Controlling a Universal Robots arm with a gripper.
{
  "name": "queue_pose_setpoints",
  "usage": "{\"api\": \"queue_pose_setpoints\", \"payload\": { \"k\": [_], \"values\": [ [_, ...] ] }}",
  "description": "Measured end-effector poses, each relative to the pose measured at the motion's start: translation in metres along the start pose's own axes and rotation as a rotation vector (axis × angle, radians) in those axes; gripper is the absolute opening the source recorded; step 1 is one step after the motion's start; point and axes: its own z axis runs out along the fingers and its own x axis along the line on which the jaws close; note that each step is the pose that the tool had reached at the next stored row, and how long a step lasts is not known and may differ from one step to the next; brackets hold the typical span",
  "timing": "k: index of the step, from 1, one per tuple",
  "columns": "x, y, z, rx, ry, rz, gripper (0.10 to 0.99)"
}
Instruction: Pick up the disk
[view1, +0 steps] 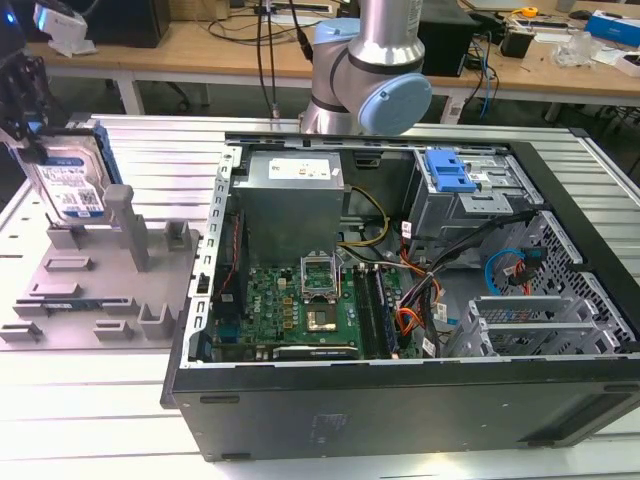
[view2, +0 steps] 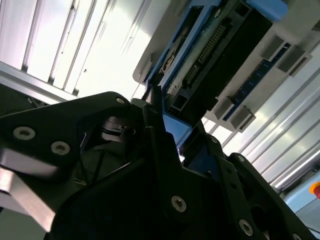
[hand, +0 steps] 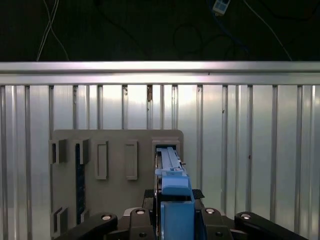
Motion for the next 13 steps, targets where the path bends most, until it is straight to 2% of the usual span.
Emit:
{"api": "queue_pose_setpoints", "payload": {
  "k": [8, 11, 13],
  "values": [
    [0.0017, -0.0002, -0.0396, 0.0, -0.0001, 0.0, 0.365],
    [0.0026, -0.0003, -0.0589, 0.0, -0.0001, 0.0, 0.365],
    [0.003, -0.0003, -0.0683, 0.0, -0.0001, 0.0, 0.365]
  ]
}}
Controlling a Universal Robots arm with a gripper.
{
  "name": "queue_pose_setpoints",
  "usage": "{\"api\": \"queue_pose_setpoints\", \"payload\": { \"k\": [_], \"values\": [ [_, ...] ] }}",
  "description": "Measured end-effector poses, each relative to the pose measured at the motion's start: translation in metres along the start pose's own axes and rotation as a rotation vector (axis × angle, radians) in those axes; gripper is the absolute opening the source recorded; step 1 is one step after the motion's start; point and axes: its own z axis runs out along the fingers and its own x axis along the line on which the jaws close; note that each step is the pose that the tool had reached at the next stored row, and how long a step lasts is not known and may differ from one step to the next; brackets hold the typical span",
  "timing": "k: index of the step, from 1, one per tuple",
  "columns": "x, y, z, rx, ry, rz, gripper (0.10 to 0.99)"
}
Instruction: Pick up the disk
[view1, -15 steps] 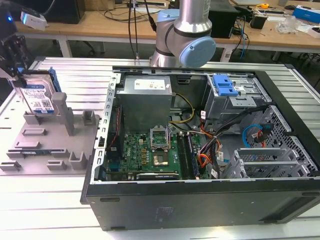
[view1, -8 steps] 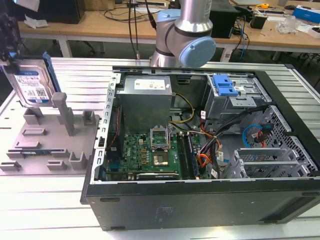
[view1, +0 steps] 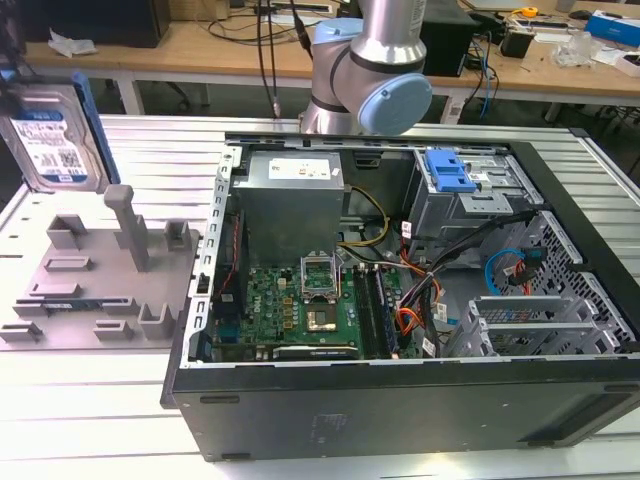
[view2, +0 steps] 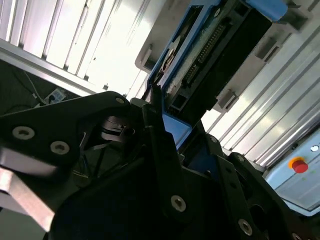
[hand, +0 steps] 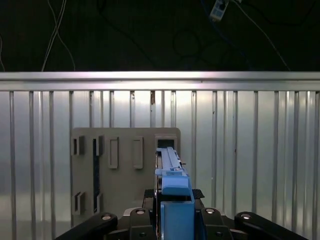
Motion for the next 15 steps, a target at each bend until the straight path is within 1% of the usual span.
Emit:
{"api": "queue_pose_setpoints", "payload": {
  "k": [2, 3, 5, 7, 9, 10, 15],
  "values": [
    [0.0005, 0.0, -0.0102, 0.0, 0.0001, 0.0, 0.365],
    [0.0009, -0.0001, -0.0199, 0.0, 0.0, 0.0, 0.365],
    [0.0013, -0.0002, -0.0294, 0.0, 0.0, 0.0, 0.365],
    [0.002, -0.0002, -0.0444, 0.0, 0.0, 0.0, 0.365],
    [0.003, -0.0003, -0.0641, 0.0, 0.0, 0.0, 0.365],
    [0.0032, -0.0004, -0.0698, 0.0, -0.0003, 0.0, 0.365],
    [0.0033, -0.0004, -0.0703, 0.0, -0.0003, 0.0, 0.365]
  ]
}}
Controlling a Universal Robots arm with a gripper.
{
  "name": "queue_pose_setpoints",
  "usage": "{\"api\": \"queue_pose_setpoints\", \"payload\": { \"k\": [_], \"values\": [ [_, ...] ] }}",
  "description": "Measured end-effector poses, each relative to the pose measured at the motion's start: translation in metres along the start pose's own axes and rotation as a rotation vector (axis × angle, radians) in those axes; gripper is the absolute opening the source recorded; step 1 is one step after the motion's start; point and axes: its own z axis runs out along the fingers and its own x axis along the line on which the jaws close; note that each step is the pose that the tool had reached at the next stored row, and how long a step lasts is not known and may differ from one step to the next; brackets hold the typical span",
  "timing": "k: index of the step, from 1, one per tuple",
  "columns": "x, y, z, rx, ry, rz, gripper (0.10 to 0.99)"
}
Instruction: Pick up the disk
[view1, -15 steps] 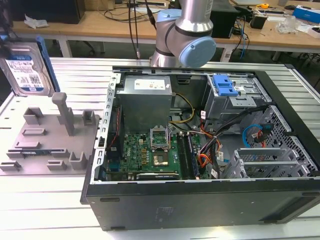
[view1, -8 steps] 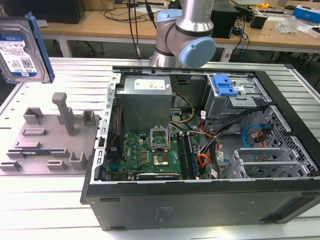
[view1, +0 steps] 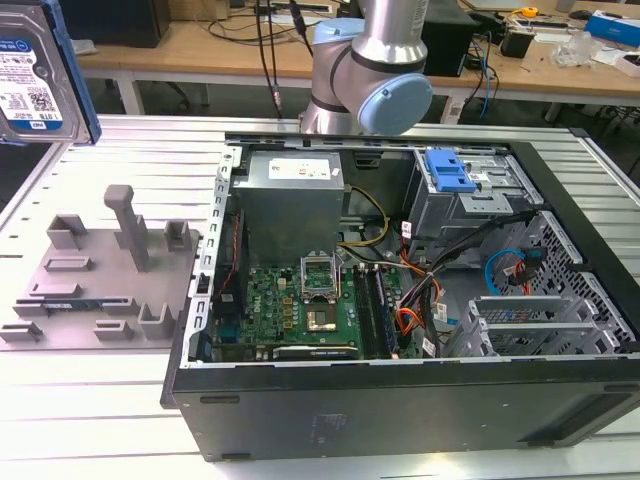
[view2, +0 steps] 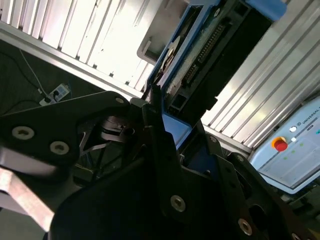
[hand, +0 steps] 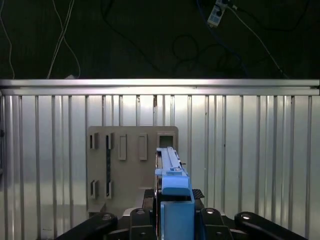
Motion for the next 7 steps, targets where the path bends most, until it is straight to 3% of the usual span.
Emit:
{"api": "queue_pose_setpoints", "payload": {
  "k": [7],
  "values": [
    [0.0, 0.0, -0.0009, 0.0, 0.0, 0.0, 0.365]
  ]
}}
